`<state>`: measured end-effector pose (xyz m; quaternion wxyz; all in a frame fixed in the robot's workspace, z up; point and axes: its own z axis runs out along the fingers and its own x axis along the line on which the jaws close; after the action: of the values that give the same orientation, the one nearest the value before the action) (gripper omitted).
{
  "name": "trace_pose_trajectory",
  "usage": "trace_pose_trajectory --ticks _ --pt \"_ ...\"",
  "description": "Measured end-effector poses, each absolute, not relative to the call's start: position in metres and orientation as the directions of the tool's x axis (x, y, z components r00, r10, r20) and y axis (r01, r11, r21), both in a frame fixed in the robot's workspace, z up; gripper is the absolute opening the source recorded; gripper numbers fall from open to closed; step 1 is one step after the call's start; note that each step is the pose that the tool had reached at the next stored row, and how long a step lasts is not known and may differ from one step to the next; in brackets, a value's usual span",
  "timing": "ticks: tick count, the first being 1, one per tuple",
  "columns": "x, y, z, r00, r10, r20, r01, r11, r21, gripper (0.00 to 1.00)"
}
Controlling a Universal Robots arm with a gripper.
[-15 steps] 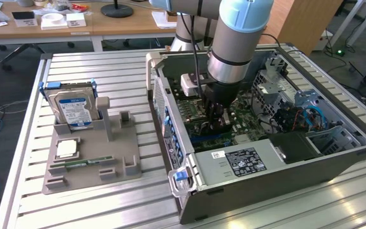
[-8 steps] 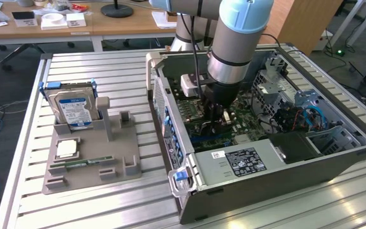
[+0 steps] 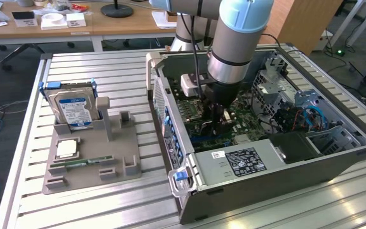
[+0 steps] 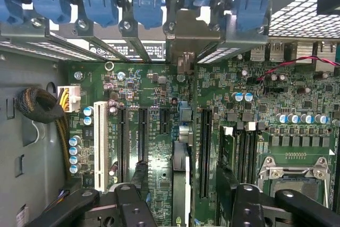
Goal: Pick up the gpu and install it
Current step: 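Insert the gpu into the slot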
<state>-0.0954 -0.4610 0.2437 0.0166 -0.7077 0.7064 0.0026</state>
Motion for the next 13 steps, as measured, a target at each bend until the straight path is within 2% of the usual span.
trace_pose_trajectory --ticks 13 --pt "-0.0954 -0.4607 0.2541 0.002 -1.0 -0.024 -1.0 -0.002 -0.02 0.63"
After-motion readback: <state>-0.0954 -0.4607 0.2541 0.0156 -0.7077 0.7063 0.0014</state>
